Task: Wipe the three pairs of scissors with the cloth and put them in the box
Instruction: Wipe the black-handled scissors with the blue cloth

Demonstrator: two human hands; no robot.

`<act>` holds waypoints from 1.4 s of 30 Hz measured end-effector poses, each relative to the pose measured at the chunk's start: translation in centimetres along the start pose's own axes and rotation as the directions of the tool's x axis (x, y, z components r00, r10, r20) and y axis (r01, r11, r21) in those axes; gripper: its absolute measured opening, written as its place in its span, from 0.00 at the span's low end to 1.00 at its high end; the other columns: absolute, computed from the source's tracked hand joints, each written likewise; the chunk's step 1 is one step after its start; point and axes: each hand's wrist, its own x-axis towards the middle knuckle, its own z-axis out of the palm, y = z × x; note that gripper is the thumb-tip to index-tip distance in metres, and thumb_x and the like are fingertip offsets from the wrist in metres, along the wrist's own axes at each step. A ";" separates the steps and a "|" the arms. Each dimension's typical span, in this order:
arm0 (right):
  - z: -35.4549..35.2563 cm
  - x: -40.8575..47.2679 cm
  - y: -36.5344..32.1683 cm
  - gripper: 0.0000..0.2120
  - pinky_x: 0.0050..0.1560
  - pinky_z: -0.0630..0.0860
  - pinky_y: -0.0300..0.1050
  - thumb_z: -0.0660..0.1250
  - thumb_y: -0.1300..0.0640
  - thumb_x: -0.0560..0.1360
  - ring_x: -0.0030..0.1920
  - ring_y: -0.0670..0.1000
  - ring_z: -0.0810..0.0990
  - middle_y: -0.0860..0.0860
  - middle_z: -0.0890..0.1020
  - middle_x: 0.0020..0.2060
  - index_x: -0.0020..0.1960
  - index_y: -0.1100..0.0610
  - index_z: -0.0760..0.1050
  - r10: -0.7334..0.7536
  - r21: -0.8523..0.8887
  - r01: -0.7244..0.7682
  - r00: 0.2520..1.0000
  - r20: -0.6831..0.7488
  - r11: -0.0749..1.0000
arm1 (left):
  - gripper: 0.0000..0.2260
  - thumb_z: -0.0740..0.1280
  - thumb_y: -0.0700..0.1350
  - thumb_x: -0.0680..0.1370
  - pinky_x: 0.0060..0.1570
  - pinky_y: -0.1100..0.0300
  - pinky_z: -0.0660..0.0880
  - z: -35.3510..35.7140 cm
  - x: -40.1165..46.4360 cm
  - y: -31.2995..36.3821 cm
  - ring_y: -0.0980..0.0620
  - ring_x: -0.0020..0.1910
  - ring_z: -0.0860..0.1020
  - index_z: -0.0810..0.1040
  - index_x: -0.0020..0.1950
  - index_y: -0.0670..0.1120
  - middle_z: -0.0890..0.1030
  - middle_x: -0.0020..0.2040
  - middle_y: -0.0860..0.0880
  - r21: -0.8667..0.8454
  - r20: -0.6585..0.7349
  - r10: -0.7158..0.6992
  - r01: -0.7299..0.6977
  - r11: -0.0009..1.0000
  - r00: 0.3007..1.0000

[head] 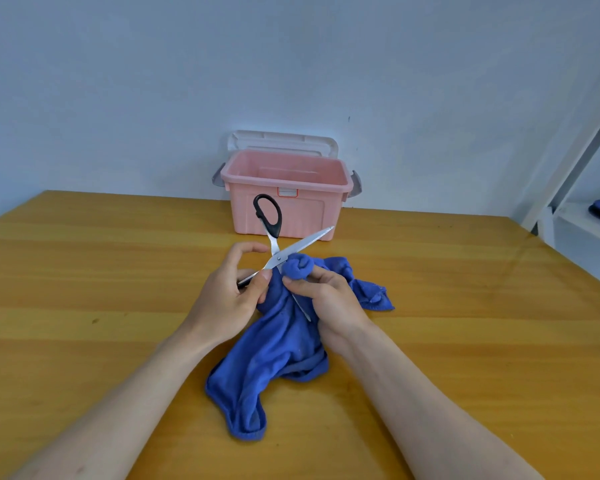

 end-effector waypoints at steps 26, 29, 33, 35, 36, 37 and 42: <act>0.0 0.0 -0.2 0.07 0.54 0.81 0.49 0.65 0.68 0.78 0.52 0.58 0.85 0.62 0.85 0.49 0.54 0.67 0.80 -0.072 -0.153 0.071 0.997 0.000 0.986 | 0.19 0.62 0.46 0.81 0.39 0.56 0.75 0.0 -0.1 -0.2 0.54 0.31 0.75 0.64 0.65 0.67 0.78 0.31 0.51 0.059 0.031 0.010 -0.012 0.998 0.999; 0.0 0.4 -0.1 0.06 0.55 0.81 0.51 0.67 0.64 0.78 0.51 0.57 0.85 0.60 0.86 0.49 0.53 0.64 0.81 -0.090 -0.250 0.082 0.996 -0.018 0.965 | 0.18 0.63 0.47 0.81 0.39 0.45 0.76 0.1 -0.1 -0.2 0.42 0.32 0.75 0.65 0.65 0.67 0.78 0.32 0.47 0.091 -0.017 0.029 -0.027 0.995 0.999; 0.2 0.9 -0.3 0.17 0.46 0.78 0.57 0.69 0.54 0.78 0.41 0.58 0.80 0.61 0.79 0.38 0.45 0.70 0.74 -0.128 -0.442 0.093 0.990 -0.050 0.892 | 0.17 0.64 0.46 0.80 0.32 0.57 0.72 -0.2 0.0 -0.5 0.49 0.27 0.72 0.68 0.68 0.59 0.77 0.30 0.48 0.078 -0.091 0.004 0.003 0.997 0.996; 0.1 0.7 -0.6 0.19 0.37 0.70 0.50 0.70 0.50 0.77 0.36 0.54 0.71 0.56 0.71 0.34 0.38 0.63 0.71 -0.116 -0.484 0.085 0.993 -0.033 0.871 | 0.18 0.65 0.45 0.80 0.30 0.63 0.69 -0.3 0.0 -0.4 0.52 0.27 0.70 0.68 0.68 0.58 0.78 0.30 0.49 0.042 -0.101 -0.007 0.012 0.999 0.995; 0.0 0.6 -0.8 0.19 0.35 0.68 0.46 0.70 0.49 0.77 0.34 0.54 0.69 0.55 0.69 0.32 0.36 0.61 0.70 -0.094 -0.487 0.068 0.995 -0.030 0.871 | 0.18 0.65 0.45 0.80 0.30 0.65 0.68 -0.3 0.0 -0.4 0.54 0.26 0.70 0.68 0.68 0.58 0.77 0.30 0.49 0.028 -0.101 -0.014 0.017 0.999 0.995; -0.1 0.5 -0.9 0.22 0.34 0.67 0.44 0.70 0.47 0.76 0.34 0.54 0.68 0.55 0.68 0.31 0.34 0.61 0.68 -0.072 -0.483 0.050 0.997 -0.028 0.874 | 0.18 0.65 0.45 0.80 0.30 0.66 0.68 -0.2 0.1 -0.3 0.56 0.26 0.69 0.68 0.68 0.58 0.77 0.30 0.50 0.015 -0.101 -0.021 0.023 1.000 0.995; -0.6 0.4 -0.6 0.29 0.41 0.72 0.48 0.72 0.42 0.72 0.37 0.55 0.75 0.57 0.74 0.34 0.37 0.69 0.71 -0.019 -0.401 0.022 1.000 0.012 0.916 | 0.16 0.65 0.44 0.80 0.31 0.64 0.69 -0.2 0.3 -0.3 0.53 0.29 0.70 0.69 0.65 0.58 0.77 0.30 0.50 -0.038 -0.106 -0.042 0.038 0.999 0.994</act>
